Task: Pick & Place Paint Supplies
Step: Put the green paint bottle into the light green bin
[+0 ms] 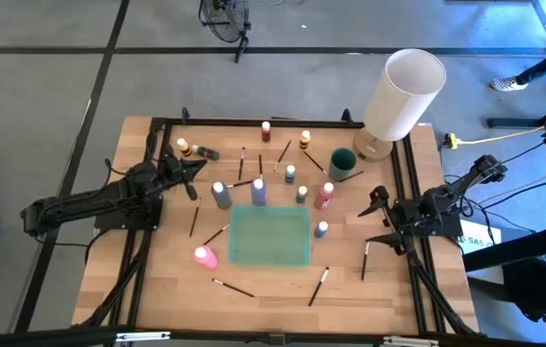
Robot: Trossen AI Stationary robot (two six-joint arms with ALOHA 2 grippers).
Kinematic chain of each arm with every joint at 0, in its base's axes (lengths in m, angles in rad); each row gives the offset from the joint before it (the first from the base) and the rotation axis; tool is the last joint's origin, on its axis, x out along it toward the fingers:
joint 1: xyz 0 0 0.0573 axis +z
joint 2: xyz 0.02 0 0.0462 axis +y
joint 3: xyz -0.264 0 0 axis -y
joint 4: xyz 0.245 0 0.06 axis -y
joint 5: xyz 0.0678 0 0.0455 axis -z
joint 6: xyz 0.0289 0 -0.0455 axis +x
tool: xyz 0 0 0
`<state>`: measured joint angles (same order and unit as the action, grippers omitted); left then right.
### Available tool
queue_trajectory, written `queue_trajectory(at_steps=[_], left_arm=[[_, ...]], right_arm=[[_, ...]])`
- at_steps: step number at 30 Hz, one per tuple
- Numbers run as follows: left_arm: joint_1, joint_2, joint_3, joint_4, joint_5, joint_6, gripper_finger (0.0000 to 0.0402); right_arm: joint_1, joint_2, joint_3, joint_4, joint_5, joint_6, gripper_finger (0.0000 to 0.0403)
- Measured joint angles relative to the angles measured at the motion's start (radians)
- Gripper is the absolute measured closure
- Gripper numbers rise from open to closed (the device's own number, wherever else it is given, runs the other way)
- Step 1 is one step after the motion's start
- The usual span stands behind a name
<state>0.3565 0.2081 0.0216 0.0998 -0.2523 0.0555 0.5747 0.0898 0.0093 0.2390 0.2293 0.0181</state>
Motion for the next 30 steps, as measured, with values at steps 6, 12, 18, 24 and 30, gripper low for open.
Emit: queue_trajectory(at_steps=[6, 12, 18, 24, 30], left_arm=[[0.0, 0.0, 0.0, 0.004, 0.0, -0.012, 0.0395], [0.0, 0.0, 0.0, 0.007, 0.0, -0.077, 0.0395], [0.0, 0.0, 0.0, 0.007, 0.001, -0.079, 0.0395], [0.0, 0.0, 0.0, 0.008, -0.003, -0.086, 0.0395], [0.0, 0.0, 0.0, 0.009, 0.011, -0.206, 0.0395]], right_arm=[[0.0, 0.003, 0.0, 0.05, 0.032, 0.007, 0.0073], [0.0, 0.004, 0.0, 0.046, 0.191, 0.001, 0.0073], [0.0, 0.039, 0.0, 0.038, 0.386, 0.078, 0.0073], [0.0, 0.051, 0.028, 0.047, 0.472, 0.022, 0.0073], [0.0, 0.082, 0.064, 0.03, 0.442, 0.019, 0.0072]])
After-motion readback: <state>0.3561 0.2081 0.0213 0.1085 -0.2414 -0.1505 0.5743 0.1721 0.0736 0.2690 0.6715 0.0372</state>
